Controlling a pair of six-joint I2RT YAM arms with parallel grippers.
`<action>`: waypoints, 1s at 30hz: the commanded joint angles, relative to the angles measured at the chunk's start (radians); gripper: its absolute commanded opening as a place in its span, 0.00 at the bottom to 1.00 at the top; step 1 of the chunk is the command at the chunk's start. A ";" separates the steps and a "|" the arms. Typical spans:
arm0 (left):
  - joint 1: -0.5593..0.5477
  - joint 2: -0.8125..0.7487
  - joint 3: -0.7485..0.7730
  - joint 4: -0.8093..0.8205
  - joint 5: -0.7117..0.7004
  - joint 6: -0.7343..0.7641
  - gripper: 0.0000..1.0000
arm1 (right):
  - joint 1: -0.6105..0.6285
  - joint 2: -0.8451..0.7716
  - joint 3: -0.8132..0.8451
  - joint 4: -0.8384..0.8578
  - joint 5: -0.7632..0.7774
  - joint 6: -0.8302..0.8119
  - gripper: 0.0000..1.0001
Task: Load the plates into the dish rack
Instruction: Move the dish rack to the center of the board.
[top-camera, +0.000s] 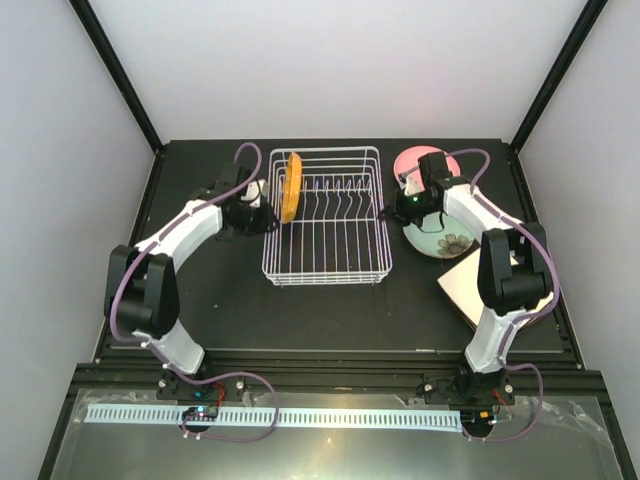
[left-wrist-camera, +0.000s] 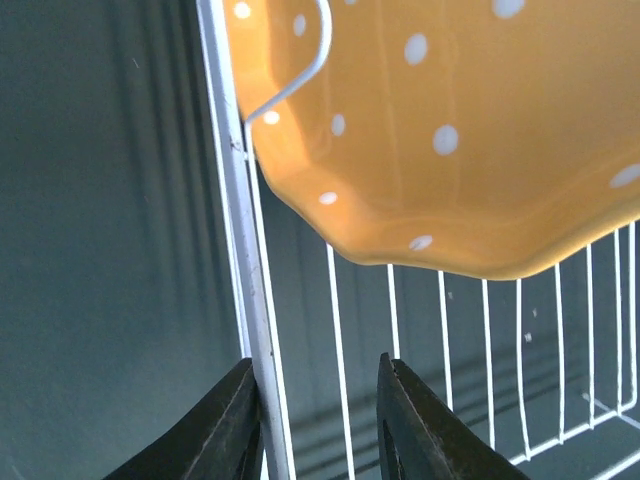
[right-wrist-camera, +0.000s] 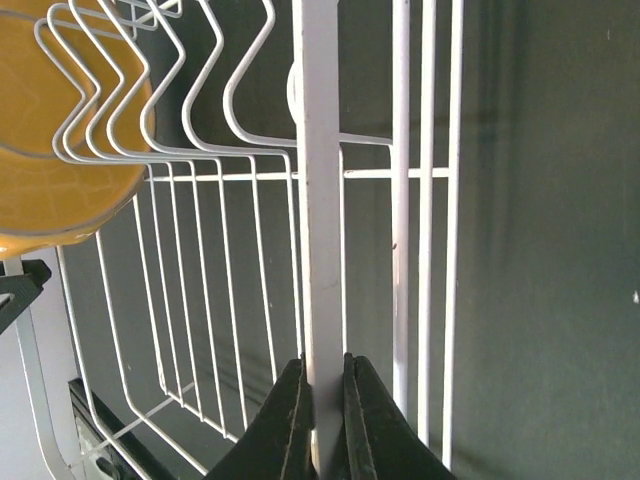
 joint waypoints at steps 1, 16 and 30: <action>0.026 0.069 0.147 -0.002 -0.001 0.041 0.33 | 0.002 0.058 0.131 0.004 -0.028 0.057 0.06; 0.065 0.231 0.346 -0.062 -0.031 0.068 0.37 | -0.011 0.189 0.285 -0.022 -0.022 0.069 0.17; 0.173 -0.002 0.209 -0.067 -0.075 0.070 0.56 | -0.103 0.036 0.179 -0.022 0.046 0.064 0.51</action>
